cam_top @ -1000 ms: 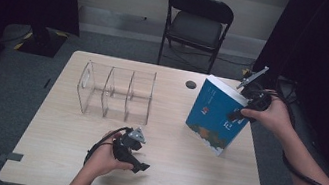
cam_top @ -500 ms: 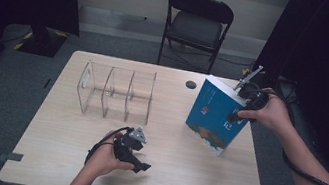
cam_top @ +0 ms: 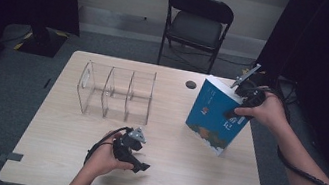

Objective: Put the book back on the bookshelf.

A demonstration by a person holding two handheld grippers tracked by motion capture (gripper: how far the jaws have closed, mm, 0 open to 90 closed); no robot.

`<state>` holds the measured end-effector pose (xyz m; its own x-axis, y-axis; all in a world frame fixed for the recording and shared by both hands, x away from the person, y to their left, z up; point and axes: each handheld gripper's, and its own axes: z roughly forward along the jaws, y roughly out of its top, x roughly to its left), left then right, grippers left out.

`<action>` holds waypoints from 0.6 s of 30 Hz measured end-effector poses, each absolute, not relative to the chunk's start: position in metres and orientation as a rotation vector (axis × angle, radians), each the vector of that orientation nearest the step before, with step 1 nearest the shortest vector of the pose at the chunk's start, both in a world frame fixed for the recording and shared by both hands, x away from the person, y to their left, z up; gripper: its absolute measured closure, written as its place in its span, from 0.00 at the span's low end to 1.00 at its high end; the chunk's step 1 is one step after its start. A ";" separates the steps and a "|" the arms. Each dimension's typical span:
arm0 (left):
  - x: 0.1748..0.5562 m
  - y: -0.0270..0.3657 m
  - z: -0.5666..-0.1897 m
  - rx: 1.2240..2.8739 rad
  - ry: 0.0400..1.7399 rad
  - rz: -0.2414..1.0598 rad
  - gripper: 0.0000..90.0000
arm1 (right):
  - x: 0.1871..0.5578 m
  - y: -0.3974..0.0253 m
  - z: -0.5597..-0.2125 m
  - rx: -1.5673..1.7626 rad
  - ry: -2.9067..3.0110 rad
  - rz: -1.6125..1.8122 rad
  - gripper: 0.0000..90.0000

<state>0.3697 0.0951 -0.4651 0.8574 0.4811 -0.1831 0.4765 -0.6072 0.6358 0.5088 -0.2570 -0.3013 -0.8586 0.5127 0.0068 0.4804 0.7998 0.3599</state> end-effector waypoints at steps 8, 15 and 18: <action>0.370 0.095 -0.465 2.326 0.690 0.004 0.23 | 0.504 -0.253 -0.301 0.872 2.888 0.533 0.65; 0.370 0.097 -0.464 2.316 0.702 0.011 0.24 | 0.498 -0.246 -0.300 0.891 2.883 0.543 0.67; 0.371 0.100 -0.464 2.317 0.709 0.013 0.24 | 0.492 -0.241 -0.299 0.849 2.886 0.516 0.67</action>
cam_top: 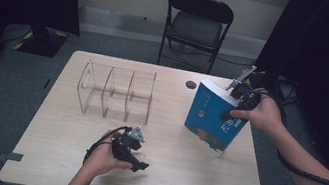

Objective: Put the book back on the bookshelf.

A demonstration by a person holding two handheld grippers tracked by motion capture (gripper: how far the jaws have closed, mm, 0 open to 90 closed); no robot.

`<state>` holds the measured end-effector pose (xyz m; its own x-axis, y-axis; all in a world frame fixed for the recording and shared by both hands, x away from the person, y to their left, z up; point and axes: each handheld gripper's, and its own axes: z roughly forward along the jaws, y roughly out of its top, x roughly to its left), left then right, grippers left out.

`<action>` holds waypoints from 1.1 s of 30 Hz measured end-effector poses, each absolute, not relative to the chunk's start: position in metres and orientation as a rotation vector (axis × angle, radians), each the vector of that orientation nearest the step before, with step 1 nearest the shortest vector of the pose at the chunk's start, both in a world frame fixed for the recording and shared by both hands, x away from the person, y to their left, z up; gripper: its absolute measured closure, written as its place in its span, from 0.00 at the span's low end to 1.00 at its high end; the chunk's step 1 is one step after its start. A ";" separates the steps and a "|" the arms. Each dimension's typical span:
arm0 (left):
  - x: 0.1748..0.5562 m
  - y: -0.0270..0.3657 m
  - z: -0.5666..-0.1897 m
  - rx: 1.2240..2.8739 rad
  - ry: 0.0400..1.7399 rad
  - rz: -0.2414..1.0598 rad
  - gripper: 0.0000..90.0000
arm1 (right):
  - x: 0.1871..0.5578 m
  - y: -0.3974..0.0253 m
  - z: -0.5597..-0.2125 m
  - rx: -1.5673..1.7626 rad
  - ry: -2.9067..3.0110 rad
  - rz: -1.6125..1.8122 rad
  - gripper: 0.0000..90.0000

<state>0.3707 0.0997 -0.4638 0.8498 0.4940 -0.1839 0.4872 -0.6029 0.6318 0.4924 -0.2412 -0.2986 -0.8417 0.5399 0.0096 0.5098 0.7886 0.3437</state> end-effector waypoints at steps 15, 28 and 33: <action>0.374 0.109 -0.461 2.298 0.731 0.025 0.21 | 0.466 -0.225 -0.286 0.712 2.933 0.560 0.67; 0.373 0.112 -0.461 2.281 0.765 0.043 0.20 | 0.438 -0.186 -0.276 0.521 2.985 0.591 0.67; 0.374 0.115 -0.461 2.302 0.747 0.045 0.20 | 0.427 -0.171 -0.279 0.452 3.011 0.601 0.67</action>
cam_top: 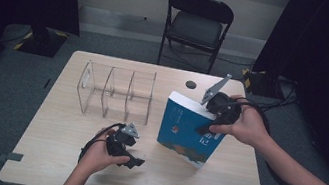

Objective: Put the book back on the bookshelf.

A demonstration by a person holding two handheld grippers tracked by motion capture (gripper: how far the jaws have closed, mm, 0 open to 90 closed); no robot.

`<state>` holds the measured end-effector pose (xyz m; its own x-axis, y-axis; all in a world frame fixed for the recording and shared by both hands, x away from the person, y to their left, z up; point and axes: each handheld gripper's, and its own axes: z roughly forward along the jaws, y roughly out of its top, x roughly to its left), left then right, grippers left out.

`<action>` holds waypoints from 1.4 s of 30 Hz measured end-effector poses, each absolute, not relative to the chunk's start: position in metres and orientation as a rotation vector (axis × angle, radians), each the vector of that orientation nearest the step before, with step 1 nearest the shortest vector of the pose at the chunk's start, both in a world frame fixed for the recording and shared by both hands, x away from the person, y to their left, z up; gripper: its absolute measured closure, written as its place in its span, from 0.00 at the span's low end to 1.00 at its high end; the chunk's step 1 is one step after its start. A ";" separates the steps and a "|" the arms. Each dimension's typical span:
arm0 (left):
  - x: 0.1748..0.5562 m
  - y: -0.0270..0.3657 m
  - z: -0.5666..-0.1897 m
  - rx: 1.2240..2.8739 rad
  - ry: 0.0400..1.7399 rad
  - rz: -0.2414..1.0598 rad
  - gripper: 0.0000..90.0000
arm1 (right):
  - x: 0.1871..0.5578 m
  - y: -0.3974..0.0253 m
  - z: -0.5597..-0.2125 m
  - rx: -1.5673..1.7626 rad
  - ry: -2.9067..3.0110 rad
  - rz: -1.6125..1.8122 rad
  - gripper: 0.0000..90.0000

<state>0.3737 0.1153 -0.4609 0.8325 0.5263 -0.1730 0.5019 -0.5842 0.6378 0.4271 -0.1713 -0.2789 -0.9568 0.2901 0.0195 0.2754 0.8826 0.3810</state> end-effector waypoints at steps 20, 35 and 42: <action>0.373 0.122 -0.456 2.316 0.736 0.079 0.20 | 0.397 -0.144 -0.290 0.268 3.032 0.626 0.67; 0.372 0.123 -0.456 2.325 0.749 0.078 0.20 | 0.390 -0.144 -0.299 0.201 3.039 0.620 0.67; 0.371 0.122 -0.457 2.319 0.751 0.097 0.21 | 0.388 -0.146 -0.300 0.214 3.034 0.656 0.67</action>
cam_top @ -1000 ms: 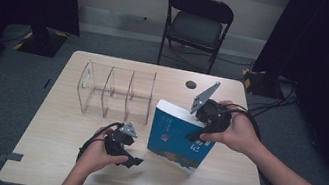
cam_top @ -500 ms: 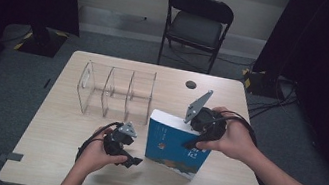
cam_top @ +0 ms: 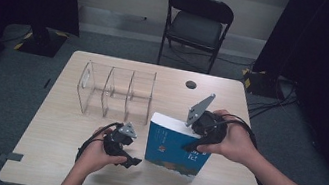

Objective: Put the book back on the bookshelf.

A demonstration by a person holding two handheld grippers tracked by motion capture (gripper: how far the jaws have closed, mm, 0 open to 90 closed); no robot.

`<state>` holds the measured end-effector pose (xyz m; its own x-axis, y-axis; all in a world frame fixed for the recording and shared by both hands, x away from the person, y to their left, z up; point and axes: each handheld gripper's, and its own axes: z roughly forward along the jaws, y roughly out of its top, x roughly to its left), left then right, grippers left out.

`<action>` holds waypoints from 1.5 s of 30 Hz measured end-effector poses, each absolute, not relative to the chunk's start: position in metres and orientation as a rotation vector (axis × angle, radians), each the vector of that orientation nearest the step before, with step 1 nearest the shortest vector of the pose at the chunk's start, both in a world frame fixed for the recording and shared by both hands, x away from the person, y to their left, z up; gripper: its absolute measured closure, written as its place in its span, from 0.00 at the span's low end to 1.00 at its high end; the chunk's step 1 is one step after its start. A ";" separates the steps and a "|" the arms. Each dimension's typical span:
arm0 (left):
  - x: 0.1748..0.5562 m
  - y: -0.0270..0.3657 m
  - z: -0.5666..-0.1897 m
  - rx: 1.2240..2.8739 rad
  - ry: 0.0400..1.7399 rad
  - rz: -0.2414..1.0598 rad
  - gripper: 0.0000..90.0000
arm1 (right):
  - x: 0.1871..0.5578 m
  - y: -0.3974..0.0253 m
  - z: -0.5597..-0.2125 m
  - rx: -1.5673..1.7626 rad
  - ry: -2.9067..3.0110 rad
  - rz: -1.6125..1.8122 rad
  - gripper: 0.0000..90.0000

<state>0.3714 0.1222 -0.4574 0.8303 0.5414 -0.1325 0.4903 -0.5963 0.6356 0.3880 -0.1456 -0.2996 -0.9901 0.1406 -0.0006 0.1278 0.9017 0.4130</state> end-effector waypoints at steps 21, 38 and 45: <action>0.372 0.122 -0.455 2.352 0.706 0.089 0.22 | 0.389 -0.153 -0.299 0.211 2.969 0.721 0.54; 0.374 0.117 -0.443 2.328 0.653 0.082 0.24 | 0.393 -0.160 -0.296 0.328 3.013 0.760 0.43; 0.377 0.116 -0.435 2.330 0.647 0.077 0.25 | 0.393 -0.162 -0.295 0.336 3.019 0.738 0.40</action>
<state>0.3765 0.1160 -0.4352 0.8729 0.4720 -0.1235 0.4302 -0.6250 0.6514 0.3926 -0.1620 -0.2948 -0.9767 0.2115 0.0354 0.2040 0.8655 0.4575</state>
